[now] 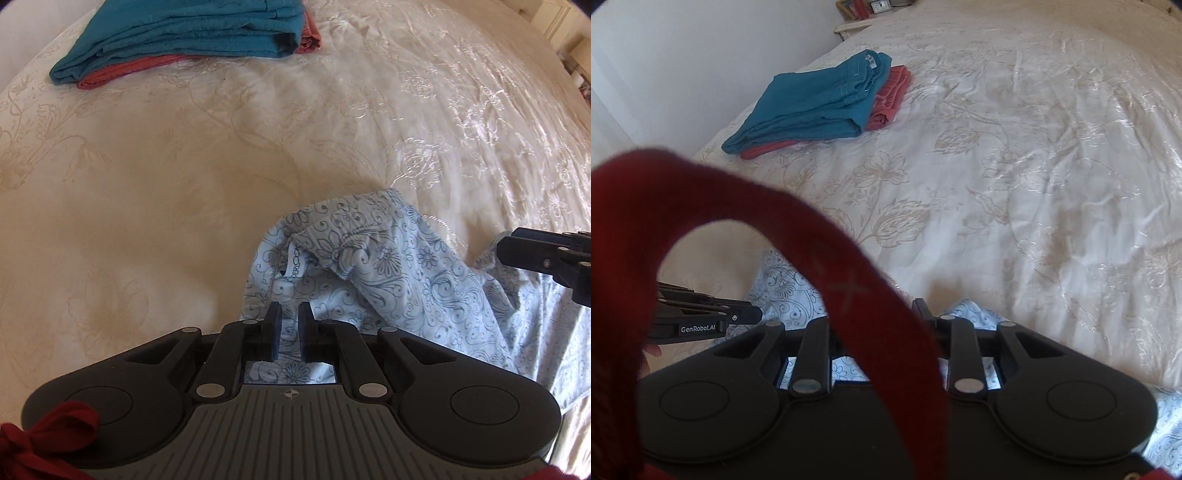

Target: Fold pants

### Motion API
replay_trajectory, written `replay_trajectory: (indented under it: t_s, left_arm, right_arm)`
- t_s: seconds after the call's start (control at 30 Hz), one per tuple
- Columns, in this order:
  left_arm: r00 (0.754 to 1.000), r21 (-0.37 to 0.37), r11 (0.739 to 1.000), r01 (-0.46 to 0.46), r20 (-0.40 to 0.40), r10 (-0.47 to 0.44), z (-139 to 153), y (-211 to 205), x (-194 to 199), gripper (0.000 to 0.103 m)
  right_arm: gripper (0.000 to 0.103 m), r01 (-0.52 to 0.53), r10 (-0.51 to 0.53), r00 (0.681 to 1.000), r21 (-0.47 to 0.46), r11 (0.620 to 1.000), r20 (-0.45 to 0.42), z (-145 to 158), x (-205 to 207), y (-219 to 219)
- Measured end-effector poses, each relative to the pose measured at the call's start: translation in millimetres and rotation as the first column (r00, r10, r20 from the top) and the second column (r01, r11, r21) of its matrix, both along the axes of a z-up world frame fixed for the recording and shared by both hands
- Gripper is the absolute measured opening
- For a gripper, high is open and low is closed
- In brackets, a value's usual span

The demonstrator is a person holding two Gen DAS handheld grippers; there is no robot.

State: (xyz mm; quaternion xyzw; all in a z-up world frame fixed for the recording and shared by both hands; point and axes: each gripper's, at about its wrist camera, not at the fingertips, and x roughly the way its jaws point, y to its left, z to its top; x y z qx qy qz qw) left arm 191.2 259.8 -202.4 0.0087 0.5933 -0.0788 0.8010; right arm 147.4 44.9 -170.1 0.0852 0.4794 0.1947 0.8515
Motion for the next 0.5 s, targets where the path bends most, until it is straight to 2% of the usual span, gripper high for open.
replay_trajectory:
  t_s: [0.03, 0.2, 0.27, 0.33, 0.4, 0.43, 0.5]
  left_arm:
    - [1.0, 0.007, 1.0, -0.006, -0.016, 0.006, -5.9, 4.1, 2.8, 0.009]
    - [0.999, -0.009, 0.999, -0.039, -0.034, 0.039, -20.1, 21.8, 10.2, 0.009]
    - [0.998, -0.027, 0.998, -0.053, -0.04, 0.052, -20.1, 28.8, 10.8, 0.011]
    - [0.996, -0.043, 0.996, -0.082, -0.038, 0.081, -14.9, 35.6, 9.7, 0.012]
    - [0.995, -0.036, 0.995, -0.097, -0.016, 0.097, -6.2, 41.2, 5.5, 0.012]
    - [0.995, -0.03, 0.994, -0.104, -0.004, 0.104, 0.5, 45.4, 4.1, 0.012]
    - [0.993, -0.034, 0.993, -0.116, 0.017, 0.116, 10.5, 54.7, 0.2, 0.012]
  right_arm:
    - [0.048, -0.004, 0.004, 1.0, -0.002, 1.0, -0.006, -3.2, 5.8, 9.0]
    - [0.048, -0.04, 0.038, 0.996, -0.013, 0.999, -0.083, -30.3, 28.4, 30.4]
    - [0.05, -0.035, 0.037, 0.992, 0.019, 0.999, -0.12, -38.9, 32.5, 30.6]
    - [0.049, -0.018, 0.033, 0.986, 0.091, 0.996, -0.163, -45.6, 36.1, 26.9]
    - [0.019, -0.022, 0.05, 0.983, 0.157, 0.987, -0.176, -44.3, 36.5, 24.8]
    - [0.01, -0.032, 0.057, 0.986, 0.156, 0.987, -0.156, -35.6, 34.4, 27.2]
    - [0.01, -0.071, 0.085, 0.992, 0.147, 0.987, -0.095, -17.0, 23.9, 32.6]
